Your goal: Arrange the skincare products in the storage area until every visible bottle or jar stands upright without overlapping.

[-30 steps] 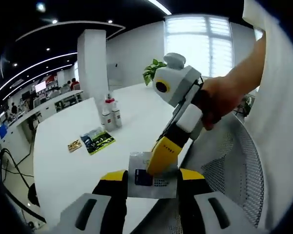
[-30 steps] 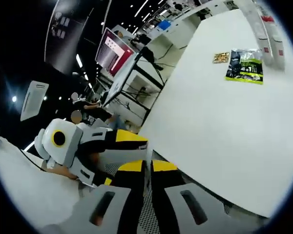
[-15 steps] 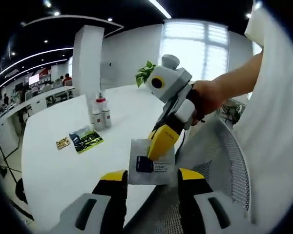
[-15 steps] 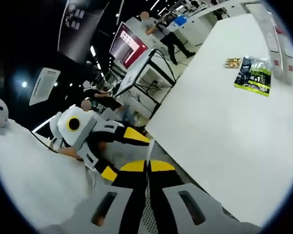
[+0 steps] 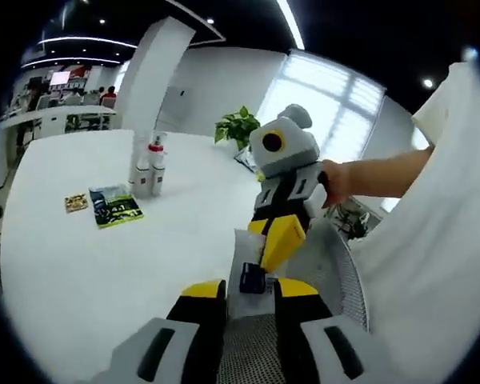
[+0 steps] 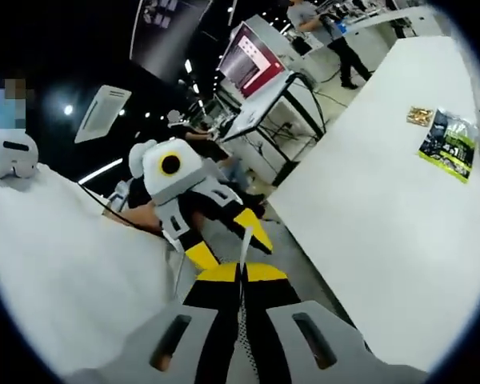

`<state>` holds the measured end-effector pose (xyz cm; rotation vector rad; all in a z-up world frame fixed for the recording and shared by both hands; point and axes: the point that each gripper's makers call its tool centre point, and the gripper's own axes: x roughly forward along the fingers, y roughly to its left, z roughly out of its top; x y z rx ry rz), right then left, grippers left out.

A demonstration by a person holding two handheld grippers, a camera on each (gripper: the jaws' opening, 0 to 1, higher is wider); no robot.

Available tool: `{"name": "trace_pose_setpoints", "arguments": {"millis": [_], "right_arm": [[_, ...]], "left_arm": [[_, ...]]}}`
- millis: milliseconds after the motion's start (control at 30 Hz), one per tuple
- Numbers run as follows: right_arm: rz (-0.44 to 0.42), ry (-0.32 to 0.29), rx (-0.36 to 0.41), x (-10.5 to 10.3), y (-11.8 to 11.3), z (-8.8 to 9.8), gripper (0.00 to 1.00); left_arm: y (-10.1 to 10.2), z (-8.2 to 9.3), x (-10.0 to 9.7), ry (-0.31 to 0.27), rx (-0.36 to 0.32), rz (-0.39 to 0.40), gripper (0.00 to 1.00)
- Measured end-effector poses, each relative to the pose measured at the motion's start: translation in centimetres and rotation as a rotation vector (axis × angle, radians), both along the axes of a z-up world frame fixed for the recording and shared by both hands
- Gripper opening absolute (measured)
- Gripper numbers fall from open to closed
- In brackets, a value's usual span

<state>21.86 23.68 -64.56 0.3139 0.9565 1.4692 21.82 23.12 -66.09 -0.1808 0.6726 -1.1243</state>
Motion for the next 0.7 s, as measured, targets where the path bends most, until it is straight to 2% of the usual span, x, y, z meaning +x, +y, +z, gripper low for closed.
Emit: {"name": "trace_pose_setpoints", "arguments": {"millis": [167,333,433,533,633,700], "right_arm": [[0.006,-0.016,-0.007,-0.1,0.0,-0.2,0.00],[-0.006,0.002,0.002,-0.3,-0.5,-0.1,0.00],[-0.025,0.022,0.008,-0.3,-0.5,0.1,0.00],[-0.038,0.010,0.019,-0.4,-0.5,0.1,0.01],[-0.105,-0.001,0.037,0.5,-0.6,0.1,0.08],[-0.157,0.018,0.063,1.1,-0.7,0.5,0.11]], "left_arm": [[-0.1,-0.1,-0.1,0.029,-0.009,0.004,0.18],[-0.4,0.3,-0.7,0.055,-0.044,-0.033,0.05],[-0.4,0.5,-0.8,0.075,-0.063,-0.037,0.03],[-0.3,0.5,-0.8,0.103,-0.078,-0.037,0.02],[-0.2,0.9,-0.6,0.132,-0.110,-0.022,0.02],[-0.1,1.5,-0.2,0.165,-0.160,0.003,0.01]]}}
